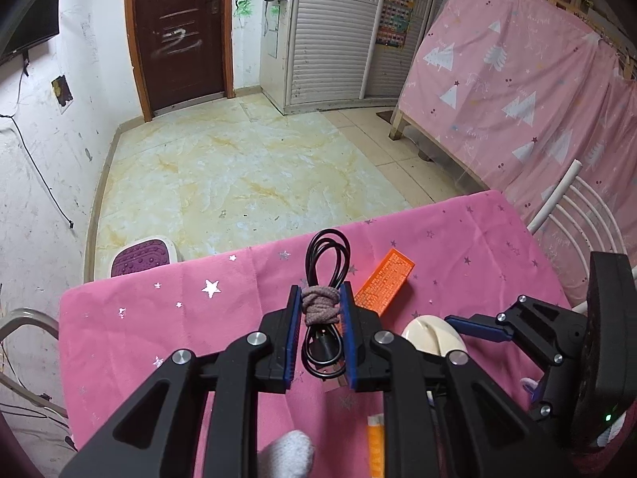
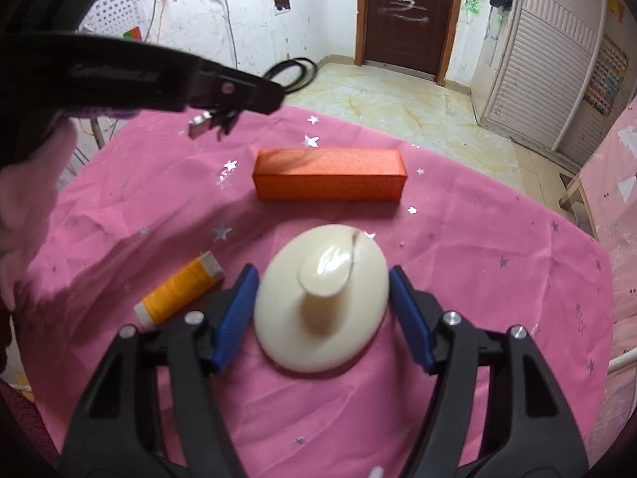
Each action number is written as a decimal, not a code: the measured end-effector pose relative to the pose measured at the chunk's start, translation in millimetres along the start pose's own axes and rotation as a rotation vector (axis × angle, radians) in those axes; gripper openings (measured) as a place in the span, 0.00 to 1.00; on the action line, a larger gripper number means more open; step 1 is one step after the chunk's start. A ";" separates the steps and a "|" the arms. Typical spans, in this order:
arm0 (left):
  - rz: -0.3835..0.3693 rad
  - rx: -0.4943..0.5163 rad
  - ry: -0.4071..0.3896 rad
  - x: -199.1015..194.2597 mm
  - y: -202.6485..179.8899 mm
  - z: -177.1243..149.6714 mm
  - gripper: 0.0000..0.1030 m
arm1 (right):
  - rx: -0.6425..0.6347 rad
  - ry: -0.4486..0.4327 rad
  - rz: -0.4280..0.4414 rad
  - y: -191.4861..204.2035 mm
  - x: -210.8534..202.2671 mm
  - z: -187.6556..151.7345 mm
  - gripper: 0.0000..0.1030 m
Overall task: Collect trash
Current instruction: 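Grasp the black cable with the left tool while the right tool grasps the cream round lid, then carry the cable and cream lid over the yellow bin and open both tools, then grasp the orange thread spool with the left tool while the right tool grasps the orange box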
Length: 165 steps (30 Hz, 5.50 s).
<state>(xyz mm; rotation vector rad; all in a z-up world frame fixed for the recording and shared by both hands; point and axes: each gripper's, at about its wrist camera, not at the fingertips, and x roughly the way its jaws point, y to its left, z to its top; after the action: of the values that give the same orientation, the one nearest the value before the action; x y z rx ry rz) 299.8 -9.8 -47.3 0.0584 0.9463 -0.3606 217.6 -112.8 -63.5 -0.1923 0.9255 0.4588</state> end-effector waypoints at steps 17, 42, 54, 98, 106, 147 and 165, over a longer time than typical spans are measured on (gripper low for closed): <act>0.026 0.083 -0.068 -50.7 -63.3 12.1 0.10 | 0.115 -0.161 -0.033 -48.6 -81.5 -23.8 0.63; -0.080 0.388 -0.016 -16.8 -310.4 -5.2 0.10 | 0.452 -0.319 -0.177 -204.8 -181.9 -155.5 0.63; -0.141 0.516 0.042 8.9 -409.1 -23.7 0.10 | 0.597 -0.356 -0.253 -270.6 -213.8 -224.0 0.63; -0.084 0.344 0.054 0.2 -326.1 -15.7 0.27 | 0.531 -0.307 -0.175 -250.7 -183.5 -190.1 0.69; -0.030 0.257 0.040 -15.9 -251.2 -14.5 0.31 | 0.446 -0.285 -0.143 -214.4 -167.5 -149.0 0.69; 0.079 0.162 0.137 0.6 -75.0 -86.8 0.37 | 0.132 -0.123 0.003 -65.5 -55.3 -18.4 0.74; 0.030 0.129 0.096 -9.1 -48.6 -101.2 0.09 | 0.048 -0.051 0.049 -17.1 9.7 38.1 0.93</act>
<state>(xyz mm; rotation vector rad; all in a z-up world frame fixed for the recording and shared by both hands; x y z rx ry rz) 199.9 -32.1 -94.3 0.2088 1.0150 -0.3936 258.1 -111.7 -49.3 -0.1142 0.8921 0.4839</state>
